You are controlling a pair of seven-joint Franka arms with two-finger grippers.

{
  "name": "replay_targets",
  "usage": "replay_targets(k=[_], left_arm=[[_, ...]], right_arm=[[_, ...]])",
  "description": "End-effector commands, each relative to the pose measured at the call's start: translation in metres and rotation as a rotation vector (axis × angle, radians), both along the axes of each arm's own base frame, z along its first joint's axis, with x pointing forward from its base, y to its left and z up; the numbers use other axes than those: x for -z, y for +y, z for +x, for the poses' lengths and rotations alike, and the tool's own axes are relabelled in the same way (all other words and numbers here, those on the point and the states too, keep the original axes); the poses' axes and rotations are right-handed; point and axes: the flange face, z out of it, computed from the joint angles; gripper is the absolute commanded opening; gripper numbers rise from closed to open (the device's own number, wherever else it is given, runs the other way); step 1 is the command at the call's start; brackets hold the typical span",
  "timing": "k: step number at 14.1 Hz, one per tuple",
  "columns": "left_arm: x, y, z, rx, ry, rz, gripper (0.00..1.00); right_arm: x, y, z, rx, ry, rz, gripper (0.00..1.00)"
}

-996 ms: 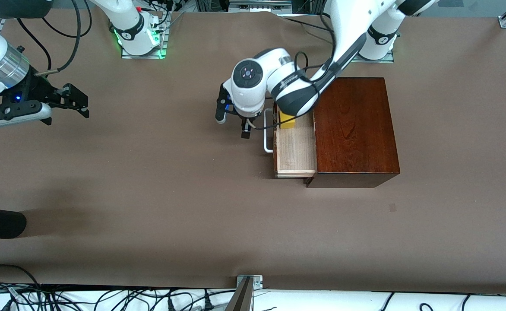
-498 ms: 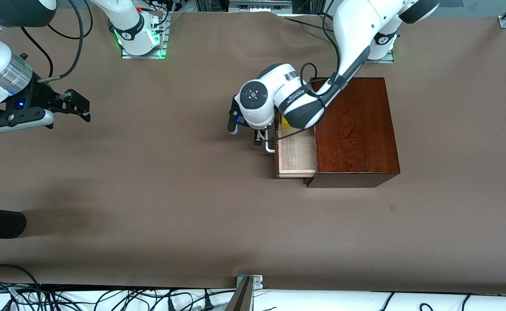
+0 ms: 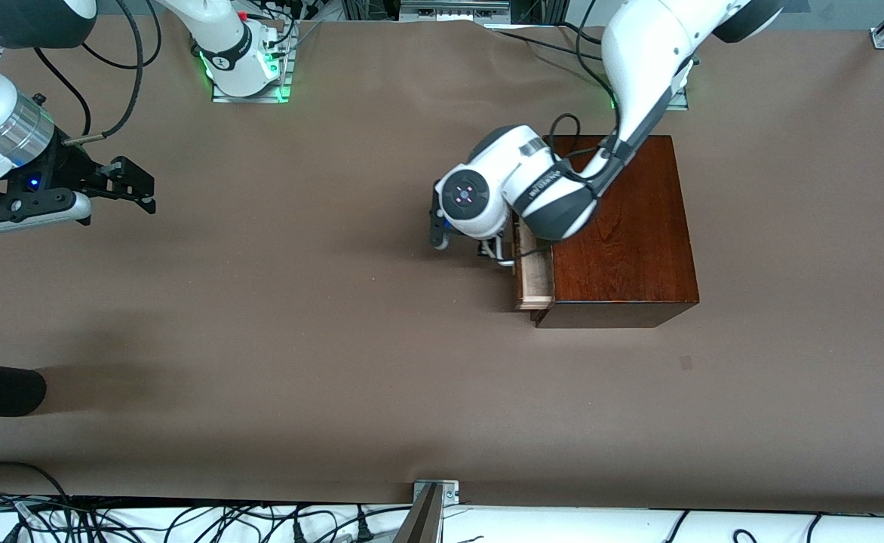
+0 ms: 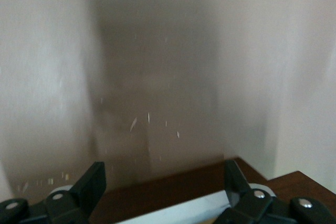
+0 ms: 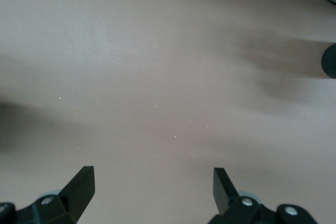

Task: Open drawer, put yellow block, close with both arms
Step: 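Push the drawer shut into the box with the left gripper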

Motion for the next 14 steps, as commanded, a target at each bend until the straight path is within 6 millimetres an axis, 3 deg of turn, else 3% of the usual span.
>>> replay_targets(k=[1,6,9,10,12,14], left_arm=[[-0.028,0.028,0.009,0.005,0.001,0.059,1.00],[-0.030,0.046,0.013,0.034,-0.025,0.164,1.00],[-0.034,0.037,0.009,0.041,-0.035,0.153,1.00],[-0.043,0.031,0.008,0.036,-0.039,0.131,1.00],[-0.089,0.021,-0.001,-0.014,-0.067,0.062,1.00],[-0.146,0.036,0.001,-0.113,-0.094,-0.006,1.00]], right_arm=[[-0.007,0.004,0.001,-0.004,-0.008,-0.013,1.00],[-0.008,0.004,0.002,-0.006,-0.009,-0.012,1.00],[-0.009,0.004,0.002,-0.005,-0.015,-0.011,1.00],[-0.010,0.004,0.002,-0.005,-0.017,-0.007,1.00],[-0.010,0.004,0.003,-0.001,-0.016,-0.006,1.00],[-0.010,0.003,0.003,0.002,-0.016,-0.006,1.00]])
